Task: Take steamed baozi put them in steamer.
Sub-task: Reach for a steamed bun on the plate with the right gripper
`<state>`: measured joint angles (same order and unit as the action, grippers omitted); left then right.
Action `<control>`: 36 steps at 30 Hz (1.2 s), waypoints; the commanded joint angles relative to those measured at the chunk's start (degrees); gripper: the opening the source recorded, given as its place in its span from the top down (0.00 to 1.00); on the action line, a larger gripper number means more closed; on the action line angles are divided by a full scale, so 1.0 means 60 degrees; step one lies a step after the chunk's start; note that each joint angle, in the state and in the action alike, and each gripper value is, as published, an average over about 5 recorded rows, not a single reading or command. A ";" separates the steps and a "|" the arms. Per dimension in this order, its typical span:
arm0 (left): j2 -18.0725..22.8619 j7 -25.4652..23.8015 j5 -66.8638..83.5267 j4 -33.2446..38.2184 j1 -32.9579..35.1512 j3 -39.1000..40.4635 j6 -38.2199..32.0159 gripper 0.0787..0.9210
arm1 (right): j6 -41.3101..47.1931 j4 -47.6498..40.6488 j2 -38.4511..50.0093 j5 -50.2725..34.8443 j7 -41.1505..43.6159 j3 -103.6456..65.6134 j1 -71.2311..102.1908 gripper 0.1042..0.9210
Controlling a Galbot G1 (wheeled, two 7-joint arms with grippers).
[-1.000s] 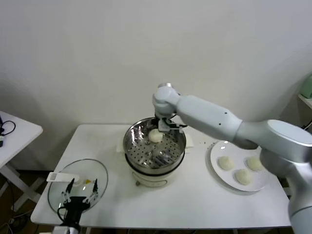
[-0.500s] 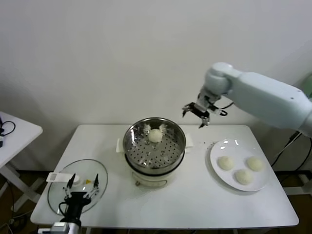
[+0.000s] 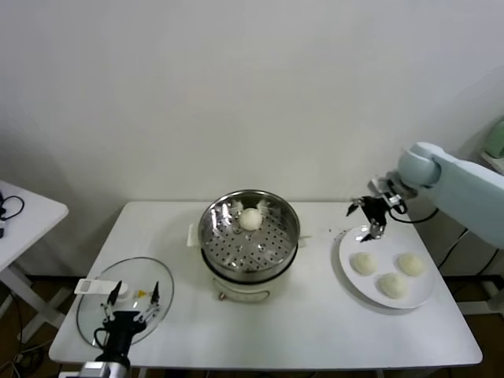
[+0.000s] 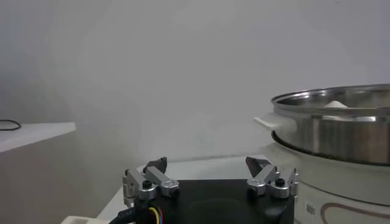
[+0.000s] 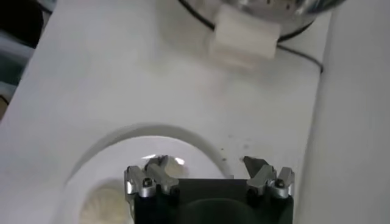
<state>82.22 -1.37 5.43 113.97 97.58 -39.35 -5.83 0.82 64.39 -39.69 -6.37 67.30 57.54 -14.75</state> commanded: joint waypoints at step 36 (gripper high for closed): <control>0.0098 0.0024 -0.0072 -0.0310 0.0000 0.0013 -0.0048 0.12 | 0.0102 -0.3223 -0.1775 0.1792 -0.0132 -0.1709 0.2358 0.15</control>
<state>82.75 -1.24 5.09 112.10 97.58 -39.30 -6.17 1.44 46.13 -49.76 3.76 66.42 47.80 -1.15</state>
